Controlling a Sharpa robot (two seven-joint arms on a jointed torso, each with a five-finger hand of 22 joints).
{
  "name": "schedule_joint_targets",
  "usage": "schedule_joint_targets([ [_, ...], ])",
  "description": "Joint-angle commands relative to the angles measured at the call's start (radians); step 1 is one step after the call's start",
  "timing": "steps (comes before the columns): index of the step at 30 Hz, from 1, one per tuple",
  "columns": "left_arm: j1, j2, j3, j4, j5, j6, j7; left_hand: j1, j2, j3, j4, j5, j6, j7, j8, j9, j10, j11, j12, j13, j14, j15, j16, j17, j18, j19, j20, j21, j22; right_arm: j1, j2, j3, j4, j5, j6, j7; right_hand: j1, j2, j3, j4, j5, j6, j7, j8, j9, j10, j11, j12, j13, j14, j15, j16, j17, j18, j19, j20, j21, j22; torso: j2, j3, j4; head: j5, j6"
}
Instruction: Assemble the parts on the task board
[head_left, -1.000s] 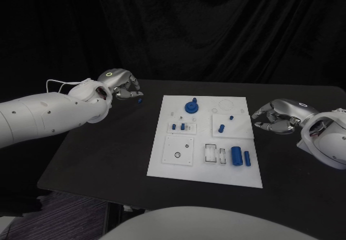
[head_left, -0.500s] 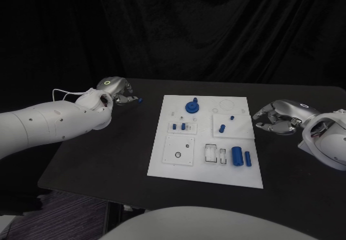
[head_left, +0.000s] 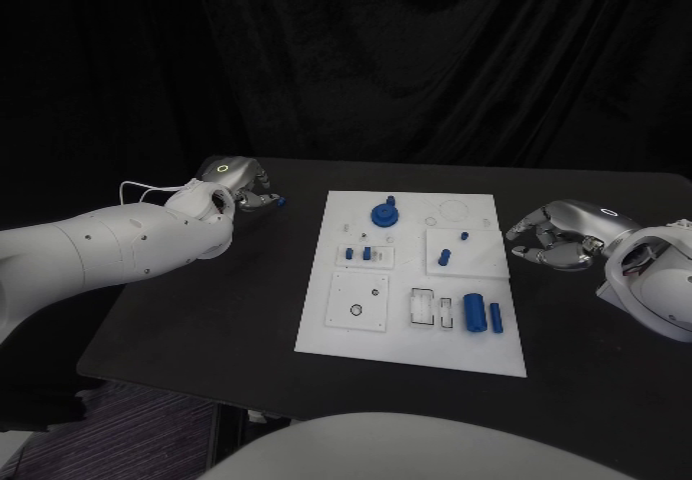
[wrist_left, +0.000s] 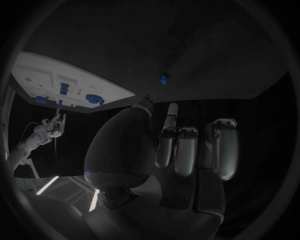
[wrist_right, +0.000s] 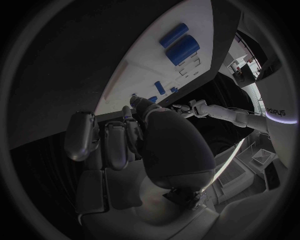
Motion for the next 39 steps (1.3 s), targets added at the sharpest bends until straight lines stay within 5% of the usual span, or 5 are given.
schedule_joint_targets([
  [1,-0.009,0.015,0.001,-0.023,0.036,0.007,0.038,0.01,0.001,0.002,-0.003,0.006,0.0,0.005,-0.004,-0.001,0.108,0.007,0.003,0.263,0.107,0.008,0.003,0.263,-0.007,0.028,0.009,-0.002,0.213,-0.002,-0.001,0.001,0.0,-0.002,0.006,-0.003,0.006,0.006,0.003,0.003,-0.003,-0.002,0.0,-0.001,-0.001,-0.005,0.001,-0.004,-0.001,0.031,-0.003,-0.003,0.001,0.005,-0.001,-0.004,-0.004,0.163,0.0,0.0003,-0.0001,-0.002,0.0],
  [19,-0.05,0.107,0.001,-0.161,0.052,-0.008,0.095,0.04,0.009,0.011,-0.02,0.055,0.028,-0.002,0.001,0.004,0.108,0.002,0.003,0.263,0.107,0.004,0.003,0.263,-0.005,0.024,0.008,-0.008,0.211,-0.004,-0.007,0.001,0.005,-0.002,0.006,0.0,0.006,0.007,0.003,0.004,-0.003,0.002,0.002,0.002,0.0,-0.005,0.002,-0.005,-0.001,0.031,-0.002,-0.003,0.001,0.006,-0.001,-0.003,-0.005,0.163,0.0,0.0002,-0.0002,-0.007,0.0],
  [39,-0.076,0.175,0.002,-0.254,0.052,-0.009,0.116,0.073,0.022,0.027,-0.048,0.077,0.054,-0.011,0.01,0.016,0.108,-0.006,0.003,0.263,0.107,-0.002,0.003,0.263,-0.004,0.019,0.003,-0.014,0.209,-0.004,-0.008,0.001,0.009,-0.002,0.009,0.001,0.006,0.008,0.002,0.004,-0.002,0.009,0.003,0.005,0.001,-0.006,0.003,-0.005,-0.002,0.03,-0.001,-0.005,-0.001,0.006,-0.002,-0.003,-0.006,0.163,0.0,-0.0006,0.0002,-0.01,0.0],
])
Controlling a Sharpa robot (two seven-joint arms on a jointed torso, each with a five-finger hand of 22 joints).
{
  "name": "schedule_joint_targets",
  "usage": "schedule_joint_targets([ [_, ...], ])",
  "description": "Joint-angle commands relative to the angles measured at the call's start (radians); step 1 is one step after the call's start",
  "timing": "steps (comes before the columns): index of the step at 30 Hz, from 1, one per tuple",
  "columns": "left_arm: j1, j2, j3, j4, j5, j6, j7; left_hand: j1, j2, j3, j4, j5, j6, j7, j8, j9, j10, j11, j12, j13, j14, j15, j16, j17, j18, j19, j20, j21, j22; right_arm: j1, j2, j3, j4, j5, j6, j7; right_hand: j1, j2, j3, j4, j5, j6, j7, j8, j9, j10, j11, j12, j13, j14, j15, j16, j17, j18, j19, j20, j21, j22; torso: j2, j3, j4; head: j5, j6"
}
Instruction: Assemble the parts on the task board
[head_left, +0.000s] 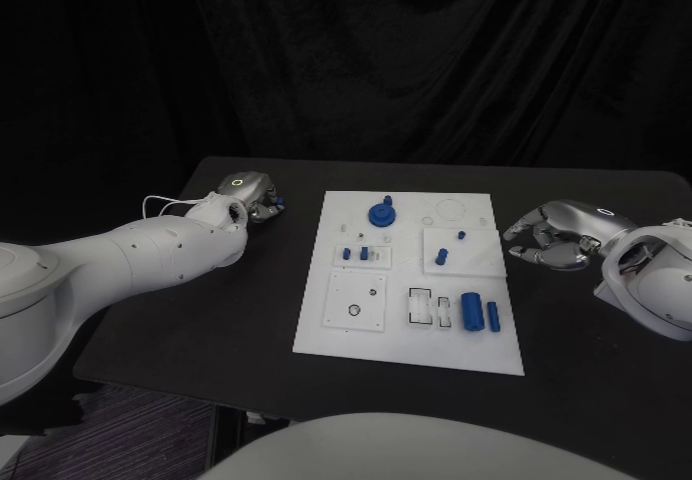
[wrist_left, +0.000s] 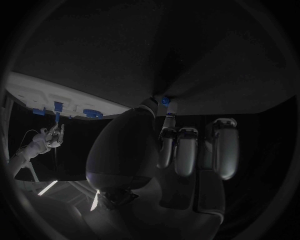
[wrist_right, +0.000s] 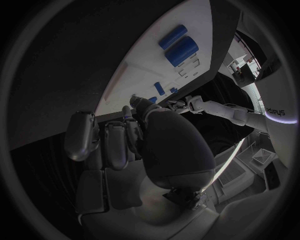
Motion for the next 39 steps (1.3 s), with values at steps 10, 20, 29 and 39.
schedule_joint_targets([
  [10,-0.007,0.031,0.001,-0.04,0.006,-0.039,0.034,0.043,0.012,0.022,-0.039,0.057,0.017,-0.002,0.01,0.013,0.108,-0.011,0.003,0.263,0.107,-0.007,0.003,0.263,-0.004,0.019,-0.002,-0.004,0.209,-0.003,0.0,0.0,0.004,-0.002,0.01,0.0,0.009,0.008,0.003,0.002,0.002,0.009,0.0,0.008,0.001,-0.006,0.004,-0.005,0.0,0.03,-0.001,-0.006,-0.002,0.006,-0.002,-0.003,-0.008,0.162,0.001,-0.0005,-0.0007,-0.001,0.0],
  [20,-0.009,0.049,0.001,-0.072,0.006,-0.045,0.032,0.026,0.009,0.019,-0.039,0.053,0.016,-0.002,0.011,0.022,0.086,-0.01,-0.016,0.248,0.107,-0.007,0.003,0.263,-0.004,0.018,-0.002,-0.005,0.209,-0.003,0.0,0.0,0.005,-0.002,0.015,-0.003,0.015,0.01,0.006,-0.001,0.01,0.008,0.0,0.007,0.0,-0.005,0.004,-0.005,0.0,0.03,0.0,-0.006,-0.002,0.006,-0.003,-0.002,-0.009,0.162,0.001,-0.0001,-0.0008,-0.003,0.0],
  [29,-0.011,0.065,0.001,-0.089,0.006,-0.049,0.021,-0.035,0.003,-0.015,-0.007,-0.017,-0.004,0.005,0.001,0.028,0.063,-0.004,-0.039,0.231,0.107,-0.002,0.003,0.263,-0.003,0.015,0.001,-0.011,0.207,-0.003,0.002,0.0,0.005,-0.002,0.018,-0.005,0.017,0.01,0.007,-0.003,0.013,0.008,0.001,0.008,0.0,-0.006,0.004,-0.005,-0.001,0.03,0.0,-0.005,-0.002,0.006,-0.003,-0.002,-0.01,0.162,0.001,-0.0003,0.0001,-0.003,0.0],
  [39,-0.013,0.078,0.001,-0.105,0.006,-0.039,0.016,-0.087,0.01,-0.05,0.017,-0.074,-0.059,0.022,-0.019,0.037,-0.01,0.013,-0.105,0.187,0.107,0.013,0.003,0.263,0.0,0.006,0.014,-0.026,0.203,-0.003,0.005,0.001,0.005,-0.002,0.023,-0.008,0.018,0.01,0.008,-0.003,0.015,0.008,0.001,0.008,-0.001,-0.006,0.004,-0.005,-0.001,0.029,0.0,-0.006,-0.002,0.006,-0.003,-0.002,-0.011,0.162,0.001,-0.0001,0.0006,-0.003,0.0],
])
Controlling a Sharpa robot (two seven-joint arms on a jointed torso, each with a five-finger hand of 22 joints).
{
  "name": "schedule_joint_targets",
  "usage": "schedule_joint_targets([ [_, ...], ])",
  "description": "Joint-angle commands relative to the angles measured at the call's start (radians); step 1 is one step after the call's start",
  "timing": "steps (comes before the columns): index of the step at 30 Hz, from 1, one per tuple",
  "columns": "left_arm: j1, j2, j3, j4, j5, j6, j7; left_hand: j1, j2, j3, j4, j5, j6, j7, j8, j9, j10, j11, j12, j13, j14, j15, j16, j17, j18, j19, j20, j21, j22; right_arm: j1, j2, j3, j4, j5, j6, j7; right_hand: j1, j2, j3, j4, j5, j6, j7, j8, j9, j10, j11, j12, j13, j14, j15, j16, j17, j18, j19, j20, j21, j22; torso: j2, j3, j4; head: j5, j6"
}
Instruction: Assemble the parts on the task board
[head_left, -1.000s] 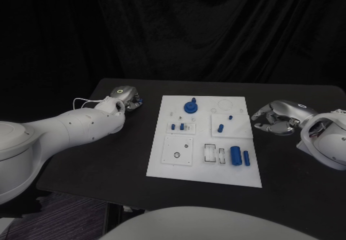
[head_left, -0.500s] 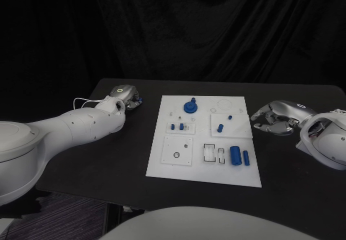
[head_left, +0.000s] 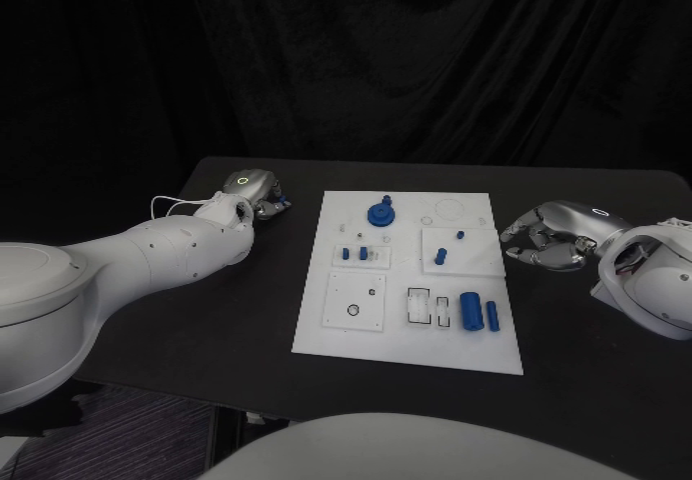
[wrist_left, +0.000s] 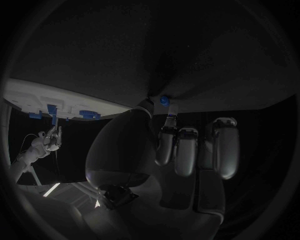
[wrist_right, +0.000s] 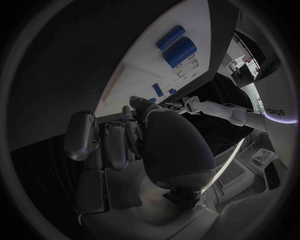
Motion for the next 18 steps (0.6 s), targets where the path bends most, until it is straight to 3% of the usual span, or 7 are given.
schedule_joint_targets([
  [1,-0.003,0.005,0.001,-0.005,0.005,-0.003,0.001,-0.007,0.003,-0.005,0.001,0.0,-0.007,0.0,-0.004,0.003,-0.008,0.004,-0.009,0.187,0.104,0.01,0.003,0.263,0.0,0.006,0.007,-0.005,0.203,-0.002,0.001,0.001,0.002,-0.002,0.011,-0.008,0.01,0.002,0.005,-0.001,0.005,0.008,0.001,0.004,-0.001,-0.006,0.004,-0.005,-0.001,0.029,0.0,-0.006,-0.001,0.006,-0.003,-0.002,-0.007,0.162,0.0,0.0001,0.0004,0.001,0.0],
  [9,-0.005,0.015,0.001,-0.016,0.005,0.014,0.006,0.001,0.022,0.001,-0.004,0.032,0.002,-0.002,0.005,0.013,-0.014,0.003,-0.015,0.185,0.104,0.01,0.003,0.263,0.001,0.003,0.009,-0.009,0.201,-0.002,0.003,0.001,0.002,-0.002,0.014,-0.009,0.013,0.004,0.007,-0.002,0.008,0.009,0.001,0.004,-0.001,-0.006,0.005,-0.005,-0.001,0.029,0.0,-0.006,-0.002,0.007,-0.004,-0.002,-0.008,0.161,0.0,0.0001,-0.0001,0.001,0.0],
  [15,-0.012,0.026,0.001,-0.031,0.005,0.03,0.006,0.056,0.044,0.038,-0.043,0.119,0.028,-0.015,0.015,0.03,-0.017,-0.009,-0.02,0.183,0.104,0.0,0.003,0.263,0.002,0.001,0.002,-0.01,0.201,-0.002,0.004,0.001,0.002,-0.002,0.018,-0.009,0.014,0.005,0.008,-0.003,0.01,0.01,0.002,0.005,-0.001,-0.006,0.005,-0.005,-0.001,0.028,0.001,-0.008,-0.004,0.007,-0.005,-0.002,-0.011,0.16,0.0,0.0001,0.0001,0.0,0.0],
  [16,-0.014,0.028,0.001,-0.034,0.005,0.033,0.005,0.085,0.048,0.059,-0.066,0.134,0.033,-0.018,0.017,0.034,-0.019,-0.012,-0.023,0.182,0.104,-0.003,0.003,0.263,0.002,0.001,-0.001,-0.01,0.201,-0.002,0.004,0.001,0.002,-0.002,0.019,-0.009,0.014,0.005,0.008,-0.003,0.01,0.01,0.002,0.005,-0.001,-0.006,0.005,-0.005,-0.001,0.028,0.001,-0.008,-0.004,0.007,-0.005,-0.002,-0.011,0.16,0.0,0.0001,0.0003,0.0,0.0],
  [18,-0.019,0.032,0.001,-0.04,0.005,0.035,0.003,0.094,0.048,0.07,-0.076,0.142,0.038,-0.019,0.019,0.037,-0.018,-0.013,-0.024,0.182,0.104,-0.003,0.003,0.263,0.002,0.001,-0.002,-0.01,0.201,-0.002,0.004,0.001,0.002,-0.002,0.021,-0.01,0.016,0.006,0.009,-0.005,0.013,0.016,0.003,0.008,0.0,-0.007,0.007,-0.006,-0.002,0.028,0.002,-0.009,-0.006,0.008,-0.006,-0.001,-0.013,0.16,0.0,0.0,0.0003,-0.001,0.0],
])
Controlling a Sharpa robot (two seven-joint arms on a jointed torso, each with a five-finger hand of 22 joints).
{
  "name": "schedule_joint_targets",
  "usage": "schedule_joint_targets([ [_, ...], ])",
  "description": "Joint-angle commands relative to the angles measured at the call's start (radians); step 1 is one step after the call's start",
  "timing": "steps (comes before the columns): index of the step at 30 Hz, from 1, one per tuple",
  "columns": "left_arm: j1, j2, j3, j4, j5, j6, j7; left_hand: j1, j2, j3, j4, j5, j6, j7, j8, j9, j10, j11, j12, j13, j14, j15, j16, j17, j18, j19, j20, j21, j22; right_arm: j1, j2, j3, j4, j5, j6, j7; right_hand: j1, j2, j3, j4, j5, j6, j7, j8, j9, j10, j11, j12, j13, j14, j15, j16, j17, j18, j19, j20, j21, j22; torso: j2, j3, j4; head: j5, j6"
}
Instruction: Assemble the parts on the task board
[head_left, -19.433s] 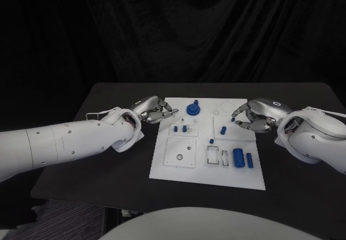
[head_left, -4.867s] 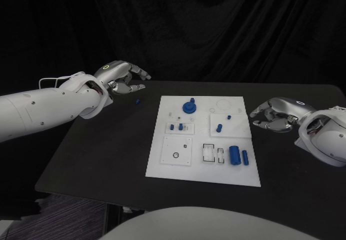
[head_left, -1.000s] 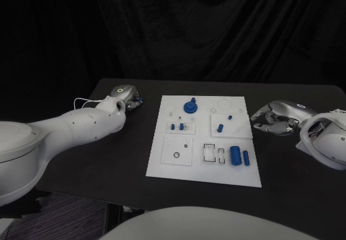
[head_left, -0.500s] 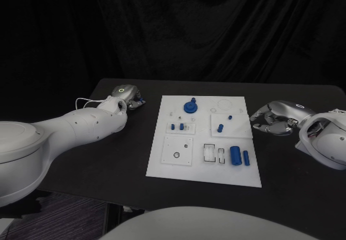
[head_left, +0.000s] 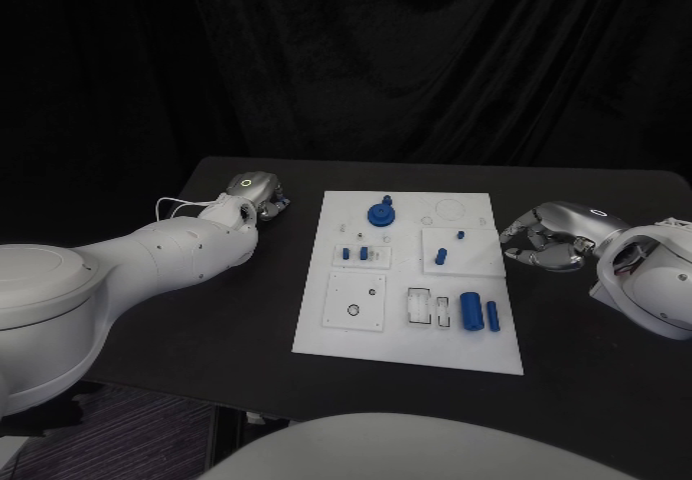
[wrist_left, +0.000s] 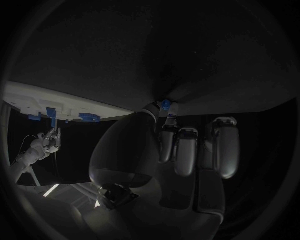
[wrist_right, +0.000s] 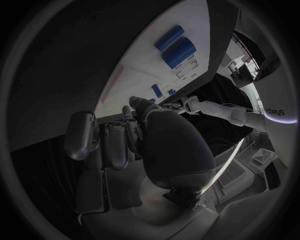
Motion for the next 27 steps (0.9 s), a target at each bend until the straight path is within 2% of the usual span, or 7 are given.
schedule_joint_targets([
  [1,-0.01,0.007,0.0,-0.008,0.005,0.023,0.002,0.023,-0.001,0.018,-0.023,0.016,0.014,0.0,0.01,0.006,0.002,-0.008,-0.006,0.181,0.107,-0.008,0.003,0.263,0.002,0.001,-0.003,-0.003,0.202,-0.002,0.0,0.001,0.002,-0.002,0.013,-0.009,0.012,0.002,0.006,-0.002,0.009,0.013,0.0,0.008,0.0,-0.003,0.003,-0.006,-0.002,0.028,0.002,-0.004,-0.002,0.008,-0.006,-0.001,-0.005,0.16,0.0,-0.0004,-0.0002,-0.001,0.0],
  [9,-0.018,0.001,0.0,-0.001,0.005,0.013,-0.006,0.054,-0.013,0.074,-0.076,0.03,0.035,-0.004,0.021,0.03,-0.005,-0.014,-0.019,0.174,0.107,-0.013,0.003,0.263,0.002,0.0,-0.009,-0.004,0.201,-0.002,-0.003,0.001,0.003,-0.002,0.016,-0.01,0.012,0.002,0.006,-0.003,0.011,0.017,0.001,0.01,0.0,-0.003,0.004,-0.006,-0.002,0.027,0.003,-0.005,-0.003,0.008,-0.006,-0.001,-0.006,0.16,0.0,-0.0002,0.0,-0.001,0.0],
  [14,-0.019,-0.023,0.0,0.038,0.005,-0.036,0.036,0.07,-0.022,0.126,-0.112,0.029,0.043,-0.001,0.027,0.047,-0.001,-0.013,-0.019,0.175,0.107,-0.012,0.003,0.263,0.002,0.001,-0.009,-0.003,0.201,-0.002,-0.005,0.001,0.003,-0.002,0.015,-0.011,0.013,0.002,0.006,-0.003,0.011,0.019,0.001,0.012,0.001,-0.005,0.005,-0.007,-0.004,0.027,0.003,-0.005,-0.004,0.008,-0.007,0.0,-0.007,0.16,0.0,-0.0004,0.0002,-0.002,0.0],
  [16,-0.019,-0.039,0.0,0.067,0.005,-0.059,0.064,0.071,-0.031,0.157,-0.129,0.019,0.05,-0.001,0.033,0.059,0.0,-0.012,-0.019,0.175,0.107,-0.012,0.003,0.263,0.002,0.0,-0.009,-0.003,0.201,-0.002,-0.006,0.001,0.004,-0.002,0.015,-0.011,0.013,0.002,0.006,-0.003,0.011,0.02,0.001,0.012,0.001,-0.004,0.005,-0.007,-0.003,0.027,0.003,-0.005,-0.004,0.008,-0.007,0.0,-0.009,0.159,0.0,-0.0003,0.0002,-0.002,0.0],
  [18,-0.019,-0.057,0.0,0.099,0.005,-0.081,0.095,0.062,-0.047,0.201,-0.138,0.013,0.046,0.001,0.034,0.071,-0.057,-0.009,-0.085,0.135,0.107,-0.009,0.003,0.263,0.003,-0.004,-0.007,-0.009,0.2,-0.002,-0.008,0.001,0.004,-0.002,0.016,-0.012,0.013,0.002,0.006,-0.003,0.011,0.02,0.001,0.012,0.001,-0.004,0.005,-0.007,-0.003,0.027,0.003,-0.005,-0.004,0.008,-0.007,0.0,-0.009,0.159,0.0,-0.0001,0.0002,-0.003,0.0],
  [22,-0.012,-0.11,0.0,0.2,-0.012,-0.134,0.2,0.056,-0.071,0.256,-0.145,-0.01,0.048,0.004,0.037,0.086,-0.093,-0.006,-0.128,0.108,0.107,-0.006,0.003,0.263,0.005,-0.011,-0.004,-0.016,0.197,-0.002,-0.01,0.001,0.004,-0.002,0.017,-0.016,0.012,0.002,0.006,-0.003,0.011,0.02,0.001,0.012,0.001,-0.005,0.005,-0.008,-0.004,0.026,0.004,-0.006,-0.006,0.008,-0.007,0.0,-0.009,0.159,-0.001,0.0,0.0005,-0.005,0.0],
  [27,0.019,-0.175,0.0,0.336,-0.118,-0.154,0.284,0.035,-0.085,0.274,-0.124,-0.051,0.056,-0.002,0.044,0.101,-0.121,-0.005,-0.166,0.084,0.107,-0.005,0.003,0.263,0.003,-0.011,-0.001,-0.01,0.199,-0.002,-0.011,0.001,0.004,-0.002,0.018,-0.019,0.01,0.0,0.004,-0.002,0.005,0.022,0.002,0.013,0.001,-0.007,0.006,-0.009,-0.005,0.025,0.004,-0.007,-0.007,0.008,-0.008,0.001,-0.009,0.159,-0.001,0.0,0.0005,-0.007,0.0],
])
